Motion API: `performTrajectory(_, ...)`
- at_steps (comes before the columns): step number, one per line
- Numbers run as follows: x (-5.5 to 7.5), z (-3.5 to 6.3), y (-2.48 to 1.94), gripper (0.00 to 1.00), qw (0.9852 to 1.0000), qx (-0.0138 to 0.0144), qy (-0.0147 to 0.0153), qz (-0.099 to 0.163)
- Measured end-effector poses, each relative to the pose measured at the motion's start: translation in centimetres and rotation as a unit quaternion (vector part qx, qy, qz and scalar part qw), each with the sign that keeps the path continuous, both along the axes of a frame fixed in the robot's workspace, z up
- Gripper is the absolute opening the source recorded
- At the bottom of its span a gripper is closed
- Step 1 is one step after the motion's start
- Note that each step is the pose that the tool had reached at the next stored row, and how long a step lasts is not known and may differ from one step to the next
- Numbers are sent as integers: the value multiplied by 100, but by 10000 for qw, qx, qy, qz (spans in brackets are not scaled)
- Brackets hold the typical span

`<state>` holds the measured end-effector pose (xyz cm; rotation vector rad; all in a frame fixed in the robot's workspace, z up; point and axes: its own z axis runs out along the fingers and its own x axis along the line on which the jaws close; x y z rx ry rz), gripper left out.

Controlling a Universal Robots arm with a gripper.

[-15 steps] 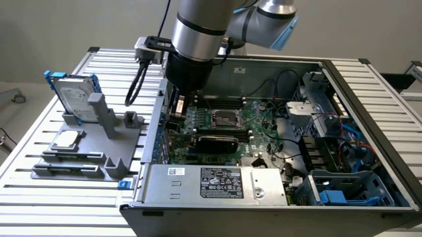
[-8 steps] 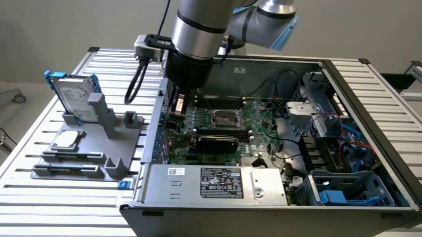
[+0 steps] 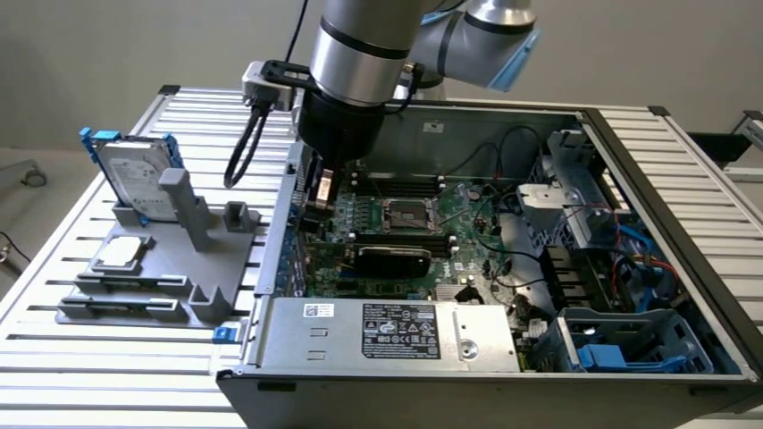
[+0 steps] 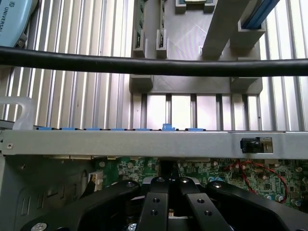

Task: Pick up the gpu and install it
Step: 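Press down on the gpu until it lock into place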

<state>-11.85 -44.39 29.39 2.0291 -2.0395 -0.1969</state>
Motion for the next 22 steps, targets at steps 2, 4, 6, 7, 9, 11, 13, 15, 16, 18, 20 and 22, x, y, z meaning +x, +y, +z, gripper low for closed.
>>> performTrajectory(2, 0, 0, 0, 11, 10000, 0, 7, -11)
performTrajectory(4, 0, 0, 0, 11, 10000, 0, 17, -26)
performTrajectory(6, 0, 0, 0, 11, 10000, 0, 32, -45)
performTrajectory(7, -1, -1, 0, 11, 10000, 1, 38, -54)
performTrajectory(9, -1, -1, 0, 11, 10000, 1, 47, -72)
performTrajectory(11, 0, -1, 0, 11, 9999, 1, 52, -87)
performTrajectory(13, 0, -1, 0, 11, 9999, 1, 57, -102)
performTrajectory(15, 0, -1, 0, 11, 9999, 1, 62, -114)
performTrajectory(16, 0, -2, 0, 11, 9999, 1, 65, -119)
performTrajectory(18, -1, -4, -1, 11, 9999, -1, 67, -130)
performTrajectory(20, -1, -11, 0, 11, 9999, -2, 68, -137)
performTrajectory(22, -1, -17, 0, 11, 9999, -6, 69, -144)
